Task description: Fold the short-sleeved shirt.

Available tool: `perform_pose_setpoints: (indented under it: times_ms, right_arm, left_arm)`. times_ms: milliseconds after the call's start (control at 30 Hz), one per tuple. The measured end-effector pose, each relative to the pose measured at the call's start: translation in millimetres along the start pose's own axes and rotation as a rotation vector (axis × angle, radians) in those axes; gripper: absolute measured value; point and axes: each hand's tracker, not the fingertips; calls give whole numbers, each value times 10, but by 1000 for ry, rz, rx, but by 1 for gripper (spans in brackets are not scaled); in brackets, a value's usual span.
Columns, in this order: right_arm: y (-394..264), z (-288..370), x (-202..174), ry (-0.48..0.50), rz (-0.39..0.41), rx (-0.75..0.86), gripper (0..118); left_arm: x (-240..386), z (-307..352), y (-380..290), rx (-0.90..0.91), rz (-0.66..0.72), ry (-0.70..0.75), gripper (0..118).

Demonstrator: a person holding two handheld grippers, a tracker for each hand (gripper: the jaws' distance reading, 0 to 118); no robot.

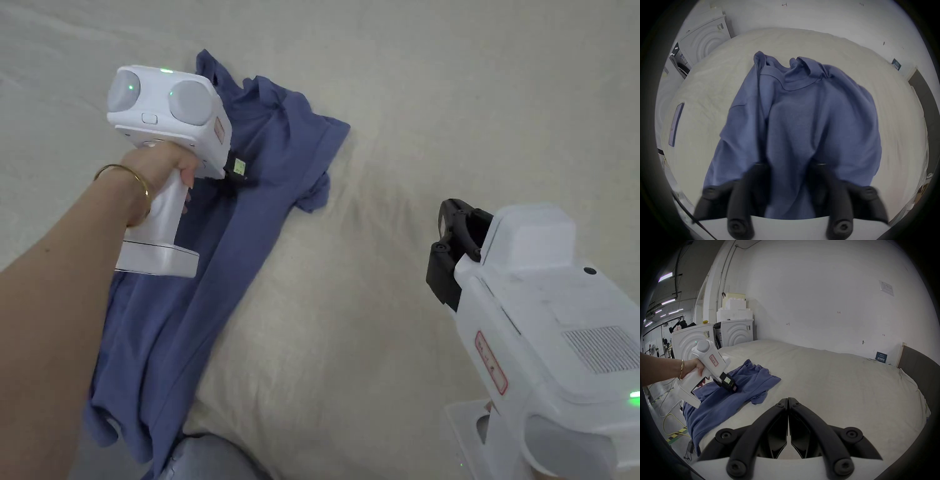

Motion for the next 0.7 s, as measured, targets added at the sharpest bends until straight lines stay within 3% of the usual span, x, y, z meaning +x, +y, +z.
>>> perform_pose_setpoints:
  times_ms: [33, 67, 200, 467, 700]
  right_arm:
    - [-5, -4, 0, 3, -1, -4, 0]
    - [-13, -1, 0, 5, -2, -5, 0]
    - [-28, 51, -5, 4, -9, -6, 0]
    - [35, 253, 5, 4, -12, 18, 0]
    - [120, 606, 31, 0, -24, 81, 0]
  left_arm:
    - [3, 7, -7, 18, 1, 19, 11]
    - [-1, -8, -24, 20, 11, 50, 0]
    - [97, -47, -132, 48, 23, 43, 0]
    - [20, 677, -142, 230, 178, -64, 0]
    - [21, 1470, -472, 408, 235, -36, 0]
